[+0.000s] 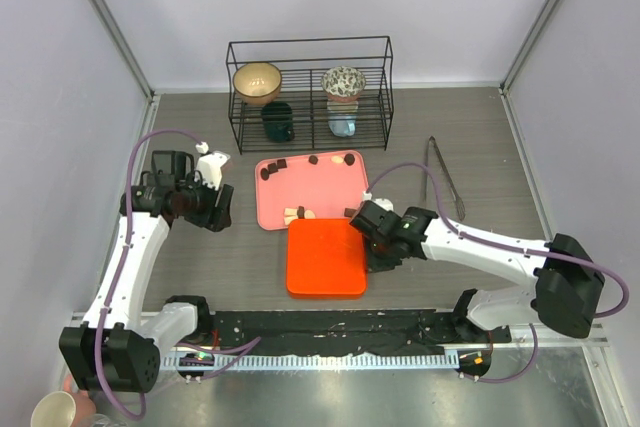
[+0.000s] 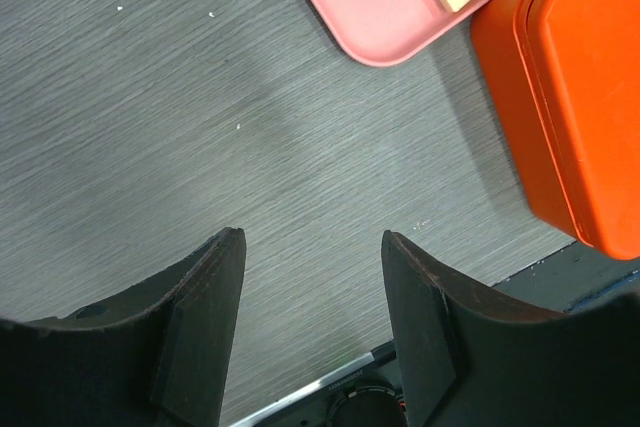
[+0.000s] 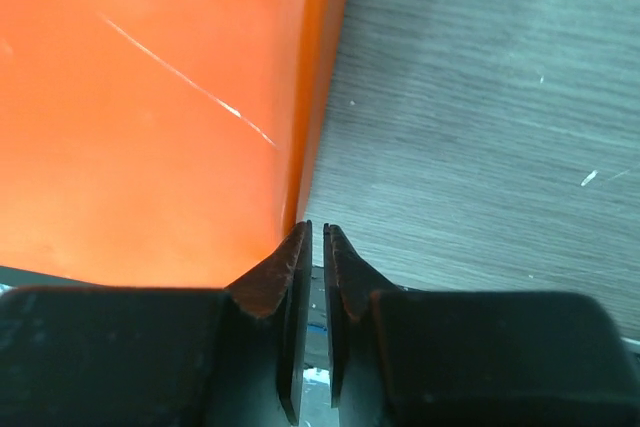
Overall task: Pack the chocolate
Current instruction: Close the box lid on the packing box.
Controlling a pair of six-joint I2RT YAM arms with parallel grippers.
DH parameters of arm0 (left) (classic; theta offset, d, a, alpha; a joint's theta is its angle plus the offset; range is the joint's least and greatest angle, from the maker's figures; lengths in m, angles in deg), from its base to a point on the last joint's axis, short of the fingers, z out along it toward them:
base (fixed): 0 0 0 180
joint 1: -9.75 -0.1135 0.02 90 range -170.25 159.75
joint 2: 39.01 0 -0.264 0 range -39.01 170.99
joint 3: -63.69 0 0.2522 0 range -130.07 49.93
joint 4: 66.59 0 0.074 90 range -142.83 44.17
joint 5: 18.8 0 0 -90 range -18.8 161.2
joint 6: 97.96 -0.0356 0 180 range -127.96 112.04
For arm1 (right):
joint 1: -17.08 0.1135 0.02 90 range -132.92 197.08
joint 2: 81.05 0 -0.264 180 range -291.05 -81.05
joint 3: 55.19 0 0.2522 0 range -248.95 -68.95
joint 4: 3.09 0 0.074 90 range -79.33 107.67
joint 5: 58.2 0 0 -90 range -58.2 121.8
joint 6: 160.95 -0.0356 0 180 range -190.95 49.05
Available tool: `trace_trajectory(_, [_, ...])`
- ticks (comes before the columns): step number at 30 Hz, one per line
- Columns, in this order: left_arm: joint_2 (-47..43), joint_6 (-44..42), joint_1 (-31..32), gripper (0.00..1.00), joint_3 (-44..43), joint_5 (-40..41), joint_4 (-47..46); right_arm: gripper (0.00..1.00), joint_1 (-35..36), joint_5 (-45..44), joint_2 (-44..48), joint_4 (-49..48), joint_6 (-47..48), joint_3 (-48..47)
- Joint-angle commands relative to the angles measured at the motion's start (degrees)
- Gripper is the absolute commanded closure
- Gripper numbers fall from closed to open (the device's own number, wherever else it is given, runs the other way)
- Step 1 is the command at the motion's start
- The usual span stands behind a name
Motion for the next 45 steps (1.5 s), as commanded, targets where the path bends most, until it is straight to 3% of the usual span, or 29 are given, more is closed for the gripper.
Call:
trace_trajectory(1, [-1.4,-0.8,-0.3,0.39,-0.1,0.2,-1.3,0.83,0.0,0.0,-1.1,-1.9,1.1,-4.3])
trace_trajectory(6, [-1.4,-1.2,-0.3,0.39,0.0,0.5,-1.3,0.83,-0.3,-2.1,-1.8,-0.1,2.5,-5.2])
trace_trajectory(15, [-1.2,-1.4,-0.3,0.39,0.6,0.2,-1.7,0.85,-9.7,-4.4,-2.3,1.2,8.9,-5.9])
trace_trajectory(22, [-1.6,-2.0,-0.3,0.39,0.6,1.2,-1.3,0.87,-10.0,-4.0,-10.1,-2.3,11.1,-12.0])
trace_trajectory(45, [-1.9,-2.5,-0.3,0.39,0.9,1.3,-1.3,0.89,-10.5,-2.1,-13.2,-3.9,12.0,-15.6])
